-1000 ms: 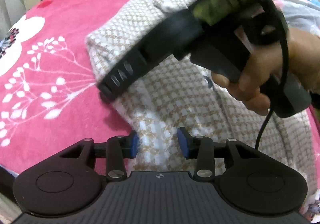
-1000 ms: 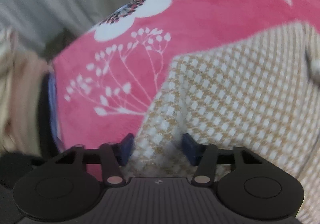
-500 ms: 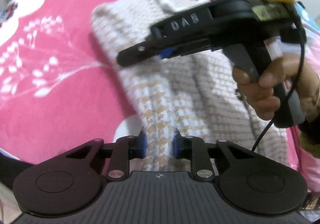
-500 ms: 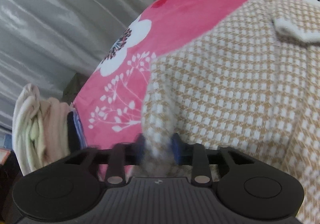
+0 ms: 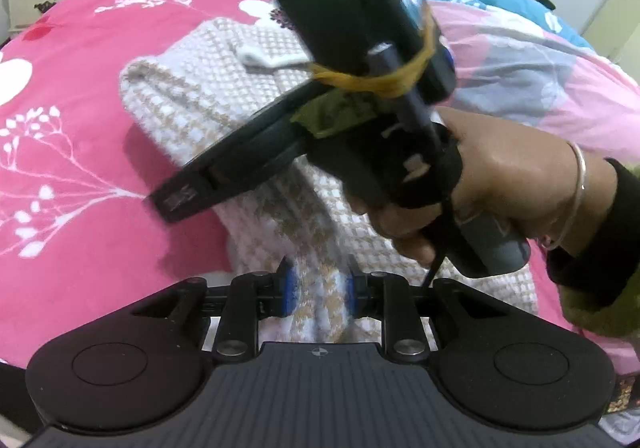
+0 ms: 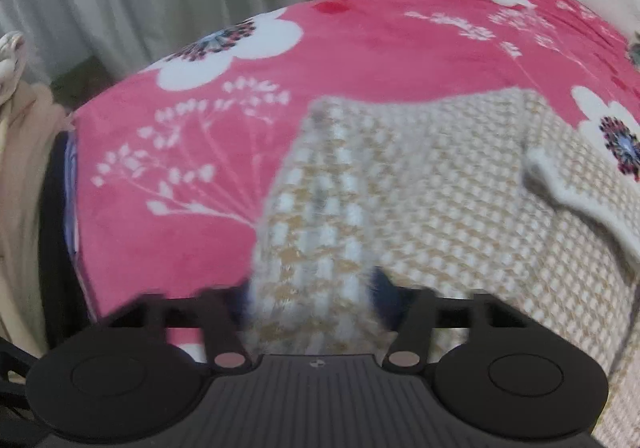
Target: Fold clothes
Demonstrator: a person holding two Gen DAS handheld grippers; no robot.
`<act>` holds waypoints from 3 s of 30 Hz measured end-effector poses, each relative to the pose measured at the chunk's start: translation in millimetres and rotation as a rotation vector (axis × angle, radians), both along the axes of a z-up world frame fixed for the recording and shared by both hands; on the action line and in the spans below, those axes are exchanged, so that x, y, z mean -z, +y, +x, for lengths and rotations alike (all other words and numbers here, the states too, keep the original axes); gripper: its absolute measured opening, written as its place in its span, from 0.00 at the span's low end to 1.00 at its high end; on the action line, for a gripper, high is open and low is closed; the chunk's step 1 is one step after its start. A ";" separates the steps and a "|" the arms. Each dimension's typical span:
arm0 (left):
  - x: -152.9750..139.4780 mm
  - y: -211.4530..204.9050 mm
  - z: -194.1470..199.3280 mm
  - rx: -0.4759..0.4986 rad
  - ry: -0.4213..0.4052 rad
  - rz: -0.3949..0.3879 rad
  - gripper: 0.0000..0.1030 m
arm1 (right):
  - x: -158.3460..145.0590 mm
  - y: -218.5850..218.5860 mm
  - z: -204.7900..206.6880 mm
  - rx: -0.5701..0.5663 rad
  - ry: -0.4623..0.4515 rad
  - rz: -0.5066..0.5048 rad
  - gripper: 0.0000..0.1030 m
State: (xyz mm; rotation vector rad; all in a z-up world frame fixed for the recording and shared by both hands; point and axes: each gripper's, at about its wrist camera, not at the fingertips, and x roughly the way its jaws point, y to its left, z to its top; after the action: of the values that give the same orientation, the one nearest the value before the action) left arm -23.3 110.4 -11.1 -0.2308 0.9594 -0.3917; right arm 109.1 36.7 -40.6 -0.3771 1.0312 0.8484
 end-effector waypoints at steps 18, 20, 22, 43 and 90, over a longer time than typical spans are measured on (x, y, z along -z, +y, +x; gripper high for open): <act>36.4 -12.1 1.8 0.010 0.250 0.165 0.48 | 23.5 -50.2 37.5 0.212 0.296 0.207 0.29; 36.2 -13.7 0.9 0.009 0.250 0.179 0.47 | 24.1 -48.2 37.8 0.229 0.304 0.194 0.29; 35.6 -15.8 -1.3 0.011 0.243 0.199 0.47 | 24.9 -46.8 36.4 0.249 0.302 0.183 0.29; 30.7 -10.7 -16.6 0.005 0.225 0.267 0.48 | 28.7 -40.5 36.8 0.228 0.302 0.200 0.50; 8.9 -63.9 -4.6 0.008 0.213 0.278 0.48 | 26.3 -12.8 25.0 0.163 0.301 0.196 1.00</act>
State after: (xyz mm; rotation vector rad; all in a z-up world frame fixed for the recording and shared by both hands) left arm -27.9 46.4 -20.1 -0.0150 1.2122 -0.2392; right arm 134.1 23.9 -66.8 0.0029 1.2258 0.8652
